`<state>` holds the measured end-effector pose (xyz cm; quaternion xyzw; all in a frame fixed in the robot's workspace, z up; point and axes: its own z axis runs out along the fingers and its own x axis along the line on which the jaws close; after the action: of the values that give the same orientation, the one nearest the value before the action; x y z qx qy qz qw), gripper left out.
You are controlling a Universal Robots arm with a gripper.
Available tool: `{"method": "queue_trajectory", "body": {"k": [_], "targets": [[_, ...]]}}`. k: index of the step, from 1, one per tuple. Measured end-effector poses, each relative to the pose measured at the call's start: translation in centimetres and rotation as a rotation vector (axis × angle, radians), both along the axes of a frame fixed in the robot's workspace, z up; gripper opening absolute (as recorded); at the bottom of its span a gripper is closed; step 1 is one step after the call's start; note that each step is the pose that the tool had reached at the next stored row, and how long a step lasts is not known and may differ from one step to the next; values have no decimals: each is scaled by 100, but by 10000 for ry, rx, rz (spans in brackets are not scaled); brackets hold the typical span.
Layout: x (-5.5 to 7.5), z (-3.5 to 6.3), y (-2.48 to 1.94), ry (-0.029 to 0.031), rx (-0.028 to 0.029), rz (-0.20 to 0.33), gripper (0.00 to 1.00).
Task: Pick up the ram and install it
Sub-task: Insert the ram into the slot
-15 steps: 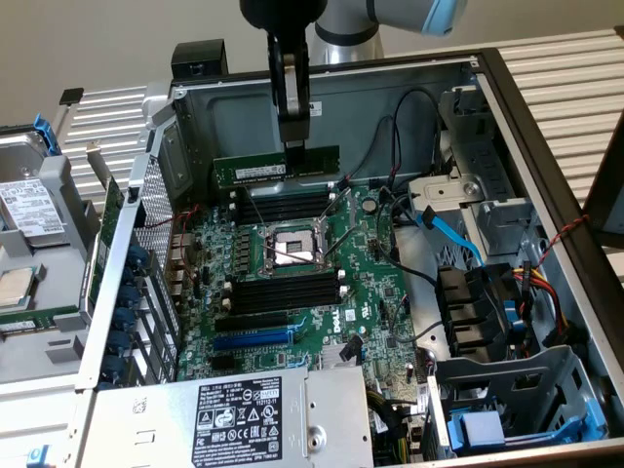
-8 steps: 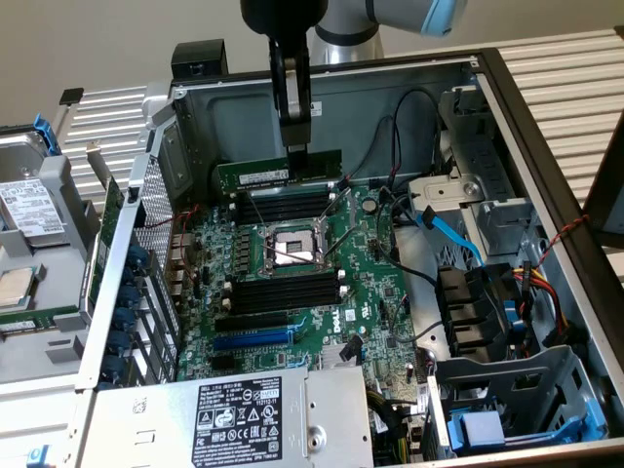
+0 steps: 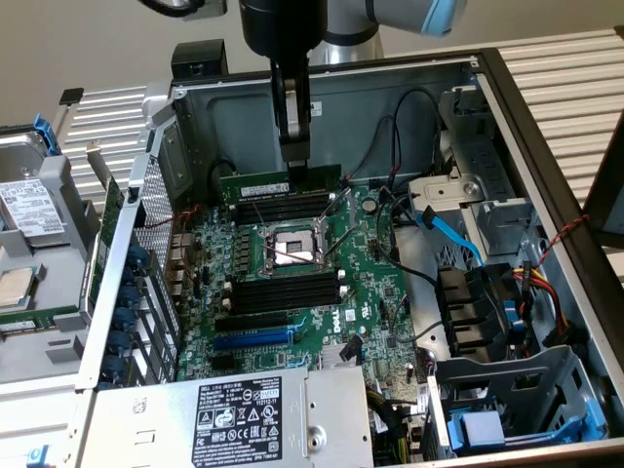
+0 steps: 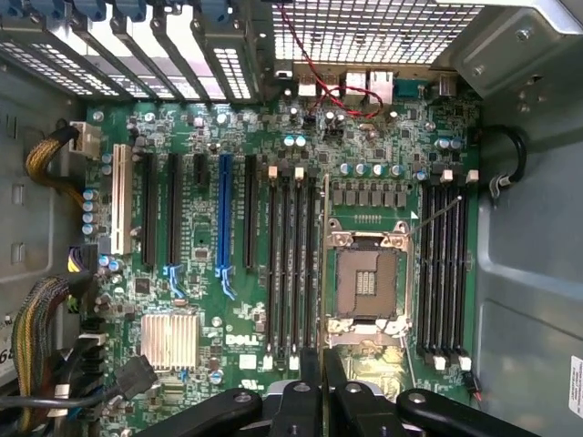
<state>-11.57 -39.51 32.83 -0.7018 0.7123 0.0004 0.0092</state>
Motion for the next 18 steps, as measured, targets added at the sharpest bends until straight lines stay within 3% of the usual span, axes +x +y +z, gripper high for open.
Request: {"method": "queue_trajectory", "body": {"k": [3, 8, 18], "targets": [[-2, -55, -19, -1, -4, -5, 13], [-1, -129, -135, -2, -9, -3, 13], [-51, -329, -142, -2, -41, -48, 13]]}}
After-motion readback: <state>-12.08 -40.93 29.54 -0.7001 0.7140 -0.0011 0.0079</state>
